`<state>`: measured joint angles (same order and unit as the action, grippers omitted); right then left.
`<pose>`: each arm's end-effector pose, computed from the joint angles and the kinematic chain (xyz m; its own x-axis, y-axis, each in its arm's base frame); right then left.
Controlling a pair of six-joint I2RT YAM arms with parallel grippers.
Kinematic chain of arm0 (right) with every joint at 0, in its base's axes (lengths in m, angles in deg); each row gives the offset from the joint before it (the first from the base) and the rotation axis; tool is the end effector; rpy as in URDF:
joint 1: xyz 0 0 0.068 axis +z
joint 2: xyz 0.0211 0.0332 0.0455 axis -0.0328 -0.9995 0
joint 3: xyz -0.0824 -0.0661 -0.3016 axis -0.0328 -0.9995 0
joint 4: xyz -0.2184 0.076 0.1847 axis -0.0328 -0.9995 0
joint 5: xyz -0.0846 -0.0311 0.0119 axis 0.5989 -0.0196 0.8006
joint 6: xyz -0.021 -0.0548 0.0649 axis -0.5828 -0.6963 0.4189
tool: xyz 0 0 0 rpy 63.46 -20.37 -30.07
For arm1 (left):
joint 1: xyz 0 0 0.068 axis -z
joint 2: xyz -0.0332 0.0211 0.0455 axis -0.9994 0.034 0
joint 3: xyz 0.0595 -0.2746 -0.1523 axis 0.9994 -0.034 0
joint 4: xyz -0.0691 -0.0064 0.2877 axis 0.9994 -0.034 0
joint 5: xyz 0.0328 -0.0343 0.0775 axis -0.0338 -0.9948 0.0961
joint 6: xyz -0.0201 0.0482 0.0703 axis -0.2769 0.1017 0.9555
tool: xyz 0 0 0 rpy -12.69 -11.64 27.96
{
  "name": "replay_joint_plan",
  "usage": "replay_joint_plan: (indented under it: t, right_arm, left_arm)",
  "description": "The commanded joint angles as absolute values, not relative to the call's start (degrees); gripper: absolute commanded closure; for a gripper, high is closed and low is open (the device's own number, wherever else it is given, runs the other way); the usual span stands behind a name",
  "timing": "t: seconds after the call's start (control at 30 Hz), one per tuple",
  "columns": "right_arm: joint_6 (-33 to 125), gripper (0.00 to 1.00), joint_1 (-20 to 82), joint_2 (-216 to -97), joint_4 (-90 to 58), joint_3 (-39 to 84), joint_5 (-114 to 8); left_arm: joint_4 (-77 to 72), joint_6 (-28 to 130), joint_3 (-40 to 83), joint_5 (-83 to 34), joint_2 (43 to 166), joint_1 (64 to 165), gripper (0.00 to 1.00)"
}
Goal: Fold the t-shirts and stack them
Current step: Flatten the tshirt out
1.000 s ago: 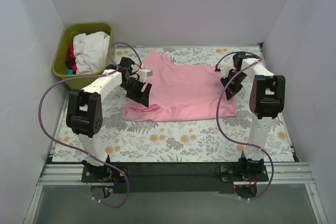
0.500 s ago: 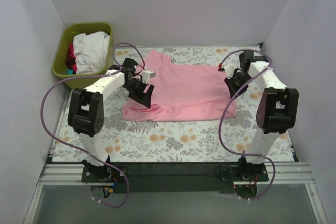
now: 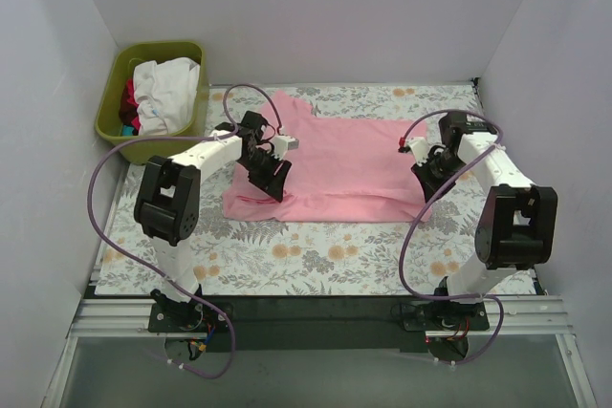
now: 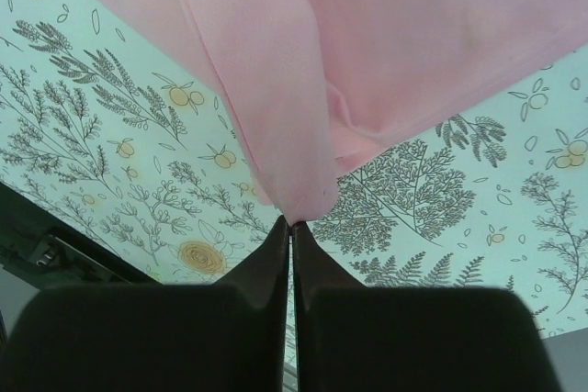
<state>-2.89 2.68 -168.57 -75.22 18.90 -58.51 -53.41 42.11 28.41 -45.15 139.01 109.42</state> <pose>0.3440 0.0221 0.2290 -0.7023 -0.6647 -0.2549 -0.6984 0.7126 0.0663 0.3810 -0.1894 0.1745 -0.9977 0.0677 -0.0077 0.0623 0.8589 -0.5084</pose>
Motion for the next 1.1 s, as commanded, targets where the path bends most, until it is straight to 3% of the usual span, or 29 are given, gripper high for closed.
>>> replay_joint_plan:
  t: [0.0,0.07,0.1,0.2,0.4,0.67,0.73,0.77,0.83,0.87,0.97,1.07]
  right_arm:
    - [-5.43,0.99,2.49,-166.08,-76.30,16.58,-58.21]
    - [-6.31,0.99,2.49,-165.63,-76.30,15.26,-57.69]
    - [-6.57,0.99,2.41,-165.11,-76.21,14.90,-57.51]
    - [-7.80,0.99,2.41,-164.23,-76.12,13.50,-56.81]
    - [-11.05,0.99,0.82,-161.77,-76.39,10.16,-56.10]
    - [-18.08,0.99,0.91,-158.52,-77.53,4.27,-54.61]
    - [-21.58,0.99,0.91,-157.73,-79.28,2.25,-54.17]
    - [-23.26,0.99,0.91,-157.29,-80.07,1.46,-53.82]
    - [-27.90,0.90,0.91,-155.18,-81.74,-1.08,-52.07]
    - [-29.41,0.81,0.83,-153.34,-83.66,-1.71,-51.63]
    - [-32.24,0.63,0.56,-150.26,-86.22,-0.75,-52.41]
    - [-29.44,0.57,0.30,-151.73,-87.29,4.69,-55.48]
  left_arm:
    - [-52.14,43.11,30.09,-45.36,137.41,110.20,0.56]
    - [-53.71,43.55,30.09,-45.71,136.27,110.38,0.67]
    - [-54.50,44.07,30.09,-45.89,134.87,110.46,0.81]
    - [-57.93,44.78,29.74,-46.15,130.92,110.81,0.97]
    - [-65.58,46.01,27.11,-47.29,123.44,113.88,1.00]
    - [-71.47,46.53,13.84,-47.30,115.62,123.10,1.00]
    - [-73.05,47.50,12.17,-47.47,114.99,125.05,0.94]
    - [-74.54,47.85,11.98,-47.47,114.73,125.84,0.75]
    - [-76.12,49.00,11.89,-47.73,114.20,126.90,0.58]
    - [-77.44,49.26,12.68,-47.65,113.94,126.90,0.50]
    - [-77.81,49.27,14.35,-46.42,112.62,126.81,0.45]
    - [-74.48,46.98,16.11,-45.45,111.91,124.11,0.44]
